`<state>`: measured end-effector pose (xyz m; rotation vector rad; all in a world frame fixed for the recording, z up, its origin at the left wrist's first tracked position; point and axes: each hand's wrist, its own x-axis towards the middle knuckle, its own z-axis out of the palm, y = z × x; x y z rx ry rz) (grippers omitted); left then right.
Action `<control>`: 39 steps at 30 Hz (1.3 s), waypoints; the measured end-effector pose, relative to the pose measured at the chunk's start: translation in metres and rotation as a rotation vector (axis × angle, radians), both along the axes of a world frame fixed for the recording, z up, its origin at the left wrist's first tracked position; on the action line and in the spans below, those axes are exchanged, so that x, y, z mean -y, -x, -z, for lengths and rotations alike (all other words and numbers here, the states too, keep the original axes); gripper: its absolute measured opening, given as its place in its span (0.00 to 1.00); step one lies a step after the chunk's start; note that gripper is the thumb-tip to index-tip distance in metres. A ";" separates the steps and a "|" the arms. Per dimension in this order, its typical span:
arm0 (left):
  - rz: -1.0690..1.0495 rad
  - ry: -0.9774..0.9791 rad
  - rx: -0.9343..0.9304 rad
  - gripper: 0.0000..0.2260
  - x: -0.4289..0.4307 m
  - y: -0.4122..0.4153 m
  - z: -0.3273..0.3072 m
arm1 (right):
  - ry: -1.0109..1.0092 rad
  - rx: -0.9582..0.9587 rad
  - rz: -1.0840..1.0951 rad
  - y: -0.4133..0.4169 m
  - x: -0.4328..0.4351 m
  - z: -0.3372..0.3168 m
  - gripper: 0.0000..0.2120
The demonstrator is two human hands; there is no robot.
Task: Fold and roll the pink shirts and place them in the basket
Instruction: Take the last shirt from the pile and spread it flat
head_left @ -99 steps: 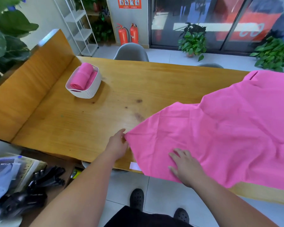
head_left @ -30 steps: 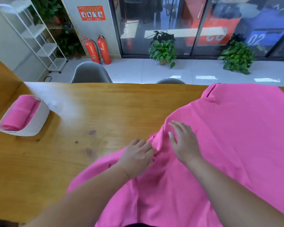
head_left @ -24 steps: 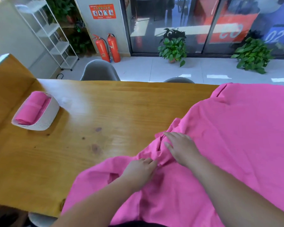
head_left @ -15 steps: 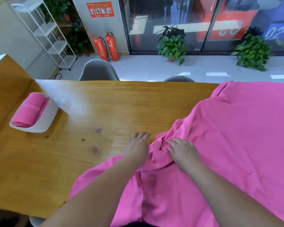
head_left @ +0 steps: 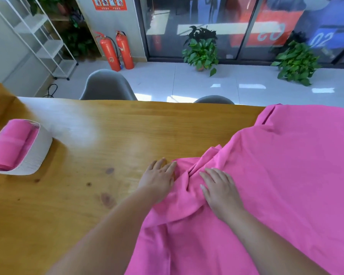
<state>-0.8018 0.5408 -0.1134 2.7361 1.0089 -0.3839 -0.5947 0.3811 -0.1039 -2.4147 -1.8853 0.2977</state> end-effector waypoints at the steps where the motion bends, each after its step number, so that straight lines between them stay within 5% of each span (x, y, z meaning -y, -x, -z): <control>1: -0.023 -0.012 -0.005 0.31 -0.010 0.003 -0.002 | 0.010 0.001 -0.002 0.002 -0.009 0.001 0.26; 9: -0.163 -0.034 -0.089 0.27 -0.092 0.035 -0.006 | 0.044 0.055 -0.074 0.035 -0.085 -0.004 0.29; 16: -0.403 -0.004 -0.061 0.41 -0.144 0.069 0.005 | 0.109 0.003 -0.176 0.072 -0.160 0.001 0.34; 22: -0.370 -0.041 -0.036 0.44 -0.193 0.115 0.019 | 0.259 -0.079 -0.147 0.108 -0.224 0.014 0.38; 39: -0.318 -0.192 0.059 0.41 -0.375 0.220 0.051 | 0.040 0.088 -0.240 0.179 -0.391 0.058 0.38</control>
